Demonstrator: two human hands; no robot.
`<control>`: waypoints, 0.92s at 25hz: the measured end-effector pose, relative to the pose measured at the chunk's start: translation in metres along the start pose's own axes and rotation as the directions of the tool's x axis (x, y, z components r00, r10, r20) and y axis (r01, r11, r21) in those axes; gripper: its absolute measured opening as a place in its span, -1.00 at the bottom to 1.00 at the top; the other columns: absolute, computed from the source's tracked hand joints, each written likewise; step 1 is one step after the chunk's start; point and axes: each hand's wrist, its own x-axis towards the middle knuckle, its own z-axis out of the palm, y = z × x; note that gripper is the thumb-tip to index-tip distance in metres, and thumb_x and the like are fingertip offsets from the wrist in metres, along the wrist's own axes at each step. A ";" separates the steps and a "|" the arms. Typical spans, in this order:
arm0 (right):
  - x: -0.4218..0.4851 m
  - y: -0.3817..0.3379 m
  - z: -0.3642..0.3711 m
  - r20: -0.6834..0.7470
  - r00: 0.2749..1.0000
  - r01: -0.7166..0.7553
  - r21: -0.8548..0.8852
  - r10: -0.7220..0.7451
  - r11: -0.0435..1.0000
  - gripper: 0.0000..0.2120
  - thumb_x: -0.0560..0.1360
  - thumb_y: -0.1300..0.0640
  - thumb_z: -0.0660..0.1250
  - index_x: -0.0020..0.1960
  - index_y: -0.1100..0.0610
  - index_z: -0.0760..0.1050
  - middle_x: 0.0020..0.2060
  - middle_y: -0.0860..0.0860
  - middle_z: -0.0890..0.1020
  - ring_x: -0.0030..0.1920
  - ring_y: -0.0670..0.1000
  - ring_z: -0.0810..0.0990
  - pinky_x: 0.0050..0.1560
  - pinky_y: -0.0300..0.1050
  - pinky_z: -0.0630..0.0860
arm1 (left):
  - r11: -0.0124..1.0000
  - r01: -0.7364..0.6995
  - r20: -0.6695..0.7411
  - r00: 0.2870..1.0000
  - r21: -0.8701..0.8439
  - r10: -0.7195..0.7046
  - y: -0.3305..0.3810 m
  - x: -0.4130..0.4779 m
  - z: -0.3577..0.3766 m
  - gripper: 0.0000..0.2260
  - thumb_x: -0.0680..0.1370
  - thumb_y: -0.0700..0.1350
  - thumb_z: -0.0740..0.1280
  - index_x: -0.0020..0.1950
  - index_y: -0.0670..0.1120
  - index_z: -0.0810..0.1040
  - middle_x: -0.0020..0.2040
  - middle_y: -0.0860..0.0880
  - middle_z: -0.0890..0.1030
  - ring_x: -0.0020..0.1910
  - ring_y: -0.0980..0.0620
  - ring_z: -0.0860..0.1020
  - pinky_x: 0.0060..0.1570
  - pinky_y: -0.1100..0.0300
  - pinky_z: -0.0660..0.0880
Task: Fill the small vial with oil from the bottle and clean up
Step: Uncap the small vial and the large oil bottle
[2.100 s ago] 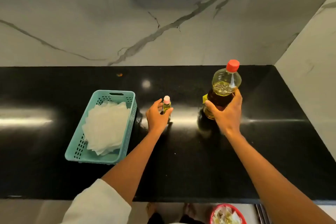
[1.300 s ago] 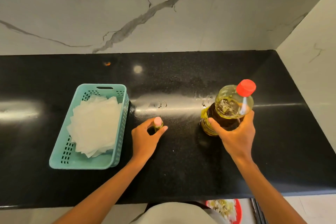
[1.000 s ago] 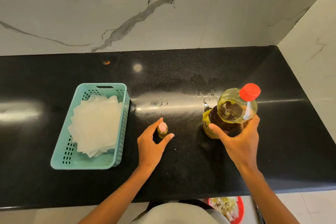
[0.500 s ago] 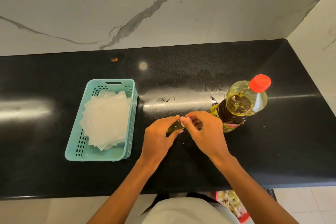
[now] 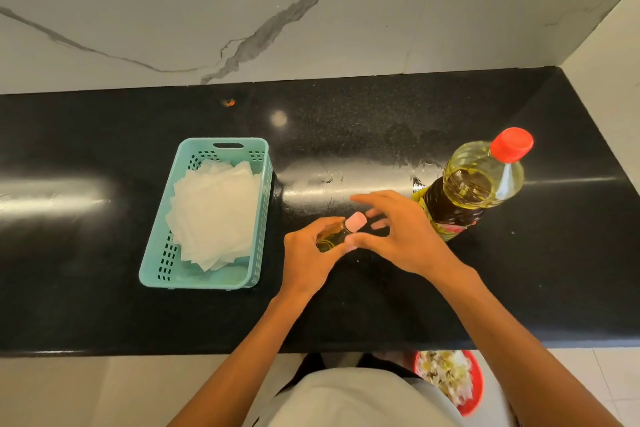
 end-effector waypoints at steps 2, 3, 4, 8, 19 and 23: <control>0.000 -0.004 0.000 -0.056 0.998 -0.006 -0.029 0.004 1.000 -0.61 0.42 -0.17 0.45 0.14 0.04 0.63 -0.12 -0.14 0.64 -0.15 -0.21 0.62 -0.19 -0.39 0.56 | 1.000 0.017 -0.005 1.000 -0.005 -0.017 -0.002 0.000 -0.001 -0.59 0.38 -0.01 0.62 0.20 0.00 0.68 0.02 0.13 0.72 0.03 0.28 0.66 0.06 0.39 0.57; 0.000 -0.005 0.000 -0.069 0.998 0.008 -0.043 -0.011 0.999 -0.68 0.45 -0.15 0.44 0.06 0.06 0.65 -0.18 -0.15 0.65 -0.19 -0.22 0.62 -0.21 -0.39 0.55 | 1.000 0.016 -0.002 1.000 -0.003 -0.016 -0.002 0.000 -0.001 -0.59 0.37 -0.01 0.63 0.19 0.00 0.69 0.01 0.15 0.72 0.03 0.29 0.66 0.06 0.41 0.57; -0.001 -0.006 0.001 -0.069 0.997 0.020 -0.044 -0.023 0.999 -0.73 0.47 -0.09 0.44 0.03 0.07 0.66 -0.19 -0.15 0.66 -0.18 -0.22 0.62 -0.19 -0.37 0.57 | 1.000 0.010 0.002 1.000 -0.004 -0.010 -0.002 0.000 -0.002 -0.59 0.36 -0.02 0.64 0.18 0.01 0.68 0.00 0.17 0.71 0.03 0.30 0.66 0.05 0.43 0.56; 0.000 -0.008 -0.002 0.055 0.998 0.020 0.010 -0.020 1.000 -0.65 0.46 0.13 0.48 0.23 0.08 0.57 0.05 -0.05 0.66 0.02 -0.16 0.62 0.04 -0.35 0.58 | 1.000 -0.014 -0.002 1.000 -0.004 0.014 -0.003 0.000 -0.003 -0.58 0.36 -0.03 0.64 0.19 -0.02 0.69 0.00 0.13 0.72 0.05 0.30 0.65 0.04 0.46 0.54; 0.008 -0.019 -0.004 0.097 0.995 -0.002 -0.138 0.016 0.990 -0.54 0.44 -0.10 0.46 0.27 0.03 0.50 0.08 -0.11 0.57 0.05 -0.11 0.57 0.03 -0.21 0.59 | 0.999 -0.007 -0.018 1.000 -0.034 0.006 -0.001 0.001 -0.002 -0.59 0.38 0.00 0.63 0.19 -0.02 0.69 -0.01 0.12 0.73 0.02 0.29 0.66 0.02 0.42 0.57; 0.010 -0.018 -0.007 0.058 0.998 0.026 -0.209 -0.015 0.977 -0.80 0.51 -0.01 0.41 0.06 0.08 0.61 -0.12 -0.06 0.66 -0.14 -0.09 0.60 -0.11 -0.05 0.63 | 0.999 -0.019 -0.011 1.000 -0.037 0.019 -0.001 0.000 -0.003 -0.60 0.37 -0.03 0.63 0.18 0.00 0.69 -0.01 0.19 0.70 0.02 0.33 0.65 0.02 0.46 0.55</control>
